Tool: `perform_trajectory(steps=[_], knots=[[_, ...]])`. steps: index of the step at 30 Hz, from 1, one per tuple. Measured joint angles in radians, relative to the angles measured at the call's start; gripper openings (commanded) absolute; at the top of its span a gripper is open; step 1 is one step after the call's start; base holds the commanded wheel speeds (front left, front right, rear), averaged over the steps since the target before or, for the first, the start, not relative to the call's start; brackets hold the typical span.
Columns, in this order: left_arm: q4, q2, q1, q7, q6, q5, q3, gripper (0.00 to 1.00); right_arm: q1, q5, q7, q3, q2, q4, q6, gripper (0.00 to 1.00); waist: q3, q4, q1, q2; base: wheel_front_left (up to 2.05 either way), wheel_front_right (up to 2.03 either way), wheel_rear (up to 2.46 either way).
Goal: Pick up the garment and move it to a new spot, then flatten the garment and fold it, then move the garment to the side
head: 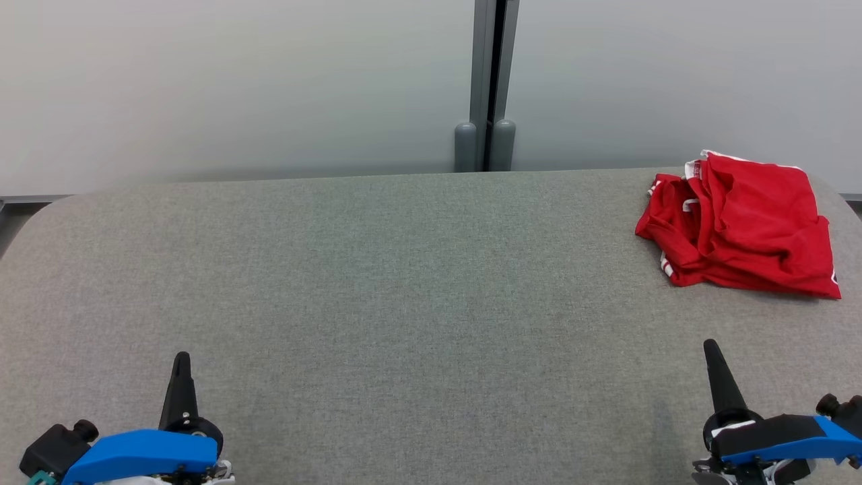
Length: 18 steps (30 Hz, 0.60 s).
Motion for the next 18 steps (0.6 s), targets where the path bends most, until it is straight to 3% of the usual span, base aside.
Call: perform_trajectory(steps=[18], knots=[[-0.001, -0.002, -0.023, 0.048, -0.009, -0.193, 0.008, 0.0, -0.017, 0.187, 0.046, -0.008, -0.001, -0.009, 0.0, 0.0, -0.004, -0.001, 0.0, 0.0, 0.0, 0.0, 0.0]])
